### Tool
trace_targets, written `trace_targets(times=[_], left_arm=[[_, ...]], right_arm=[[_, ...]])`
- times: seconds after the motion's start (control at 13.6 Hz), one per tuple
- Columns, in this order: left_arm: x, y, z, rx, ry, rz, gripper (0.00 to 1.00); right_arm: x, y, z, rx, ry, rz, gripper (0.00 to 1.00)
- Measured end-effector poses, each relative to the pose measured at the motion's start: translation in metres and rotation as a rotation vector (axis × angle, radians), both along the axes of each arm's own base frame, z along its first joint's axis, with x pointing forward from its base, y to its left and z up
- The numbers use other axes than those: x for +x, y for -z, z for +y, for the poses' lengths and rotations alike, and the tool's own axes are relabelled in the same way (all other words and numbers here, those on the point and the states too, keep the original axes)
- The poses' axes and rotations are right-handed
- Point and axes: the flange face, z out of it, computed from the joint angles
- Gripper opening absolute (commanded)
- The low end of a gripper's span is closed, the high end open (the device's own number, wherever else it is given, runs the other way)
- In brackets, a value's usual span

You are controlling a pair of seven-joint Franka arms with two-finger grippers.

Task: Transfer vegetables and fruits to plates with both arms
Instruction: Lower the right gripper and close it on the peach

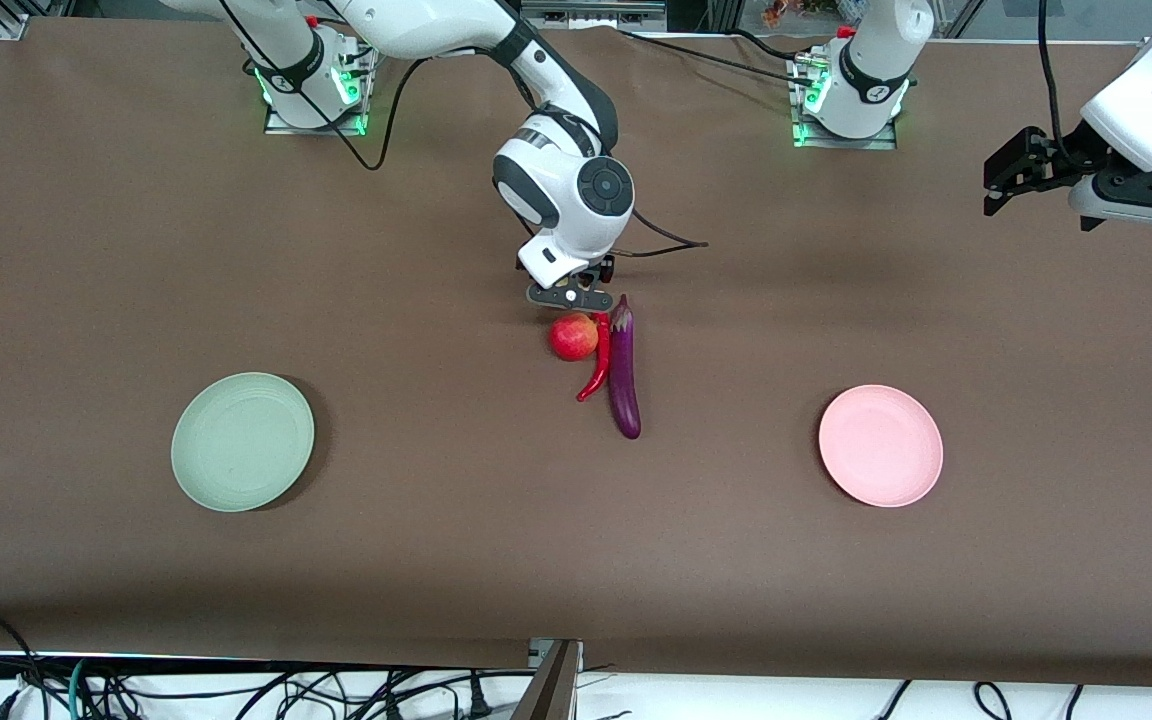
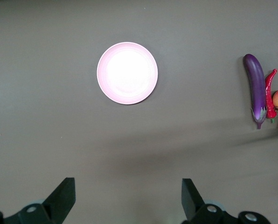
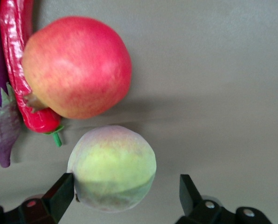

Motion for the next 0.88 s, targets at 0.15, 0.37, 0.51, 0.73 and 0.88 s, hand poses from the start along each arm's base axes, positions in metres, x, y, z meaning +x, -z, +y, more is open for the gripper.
trace_targets(times=[0.15,0.37,0.51,0.73,0.88], left_arm=[[0.000,0.000,0.000,0.000,0.000,0.000,1.00],[0.000,0.000,0.000,0.000,0.000,0.000,1.00],[0.000,0.000,0.000,0.000,0.000,0.000,1.00],[0.000,0.000,0.000,0.000,0.000,0.000,1.00],[0.000,0.000,0.000,0.000,0.000,0.000,1.00]], right_arm=[[0.002,-0.003,0.002,0.016,-0.004,-0.016,1.00],[0.006,-0.006,0.008,0.062,-0.007,-0.049,1.00],[0.007,-0.004,0.010,0.080,-0.008,-0.062,1.00],[0.010,0.001,0.009,0.081,-0.009,-0.072,1.00],[0.011,0.005,0.009,0.080,-0.017,-0.082,1.00]])
